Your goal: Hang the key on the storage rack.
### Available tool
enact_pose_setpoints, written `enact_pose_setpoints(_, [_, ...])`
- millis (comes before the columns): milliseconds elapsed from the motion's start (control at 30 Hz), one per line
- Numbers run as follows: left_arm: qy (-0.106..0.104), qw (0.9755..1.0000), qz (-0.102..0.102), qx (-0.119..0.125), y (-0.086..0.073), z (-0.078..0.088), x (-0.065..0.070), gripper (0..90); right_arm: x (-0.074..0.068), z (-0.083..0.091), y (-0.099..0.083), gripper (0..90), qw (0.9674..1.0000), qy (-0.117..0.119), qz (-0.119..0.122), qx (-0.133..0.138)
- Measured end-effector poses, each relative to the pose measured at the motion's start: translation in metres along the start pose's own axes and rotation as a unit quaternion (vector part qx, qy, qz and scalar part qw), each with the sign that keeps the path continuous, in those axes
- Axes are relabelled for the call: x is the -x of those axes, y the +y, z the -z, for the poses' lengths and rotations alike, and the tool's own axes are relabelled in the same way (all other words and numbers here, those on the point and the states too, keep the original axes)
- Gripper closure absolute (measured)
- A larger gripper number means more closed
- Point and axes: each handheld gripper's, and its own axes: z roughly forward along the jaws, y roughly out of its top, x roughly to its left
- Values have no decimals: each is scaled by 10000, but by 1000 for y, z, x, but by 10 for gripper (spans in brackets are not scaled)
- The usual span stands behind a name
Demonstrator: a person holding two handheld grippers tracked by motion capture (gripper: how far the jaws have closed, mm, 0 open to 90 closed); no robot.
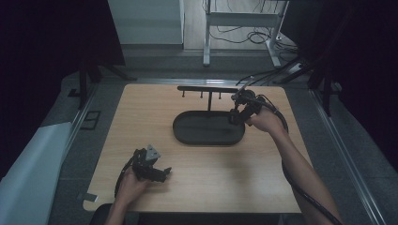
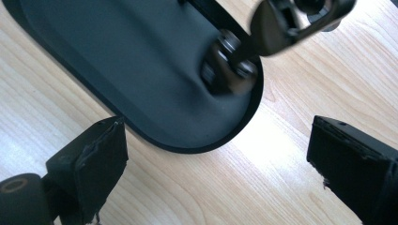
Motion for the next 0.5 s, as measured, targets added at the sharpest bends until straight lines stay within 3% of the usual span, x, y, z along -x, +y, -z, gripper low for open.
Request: enact_pose_setpoints(500, [11, 10000, -14, -22, 0, 0, 0, 0, -6, 7, -18, 60, 9997, 70, 70, 203])
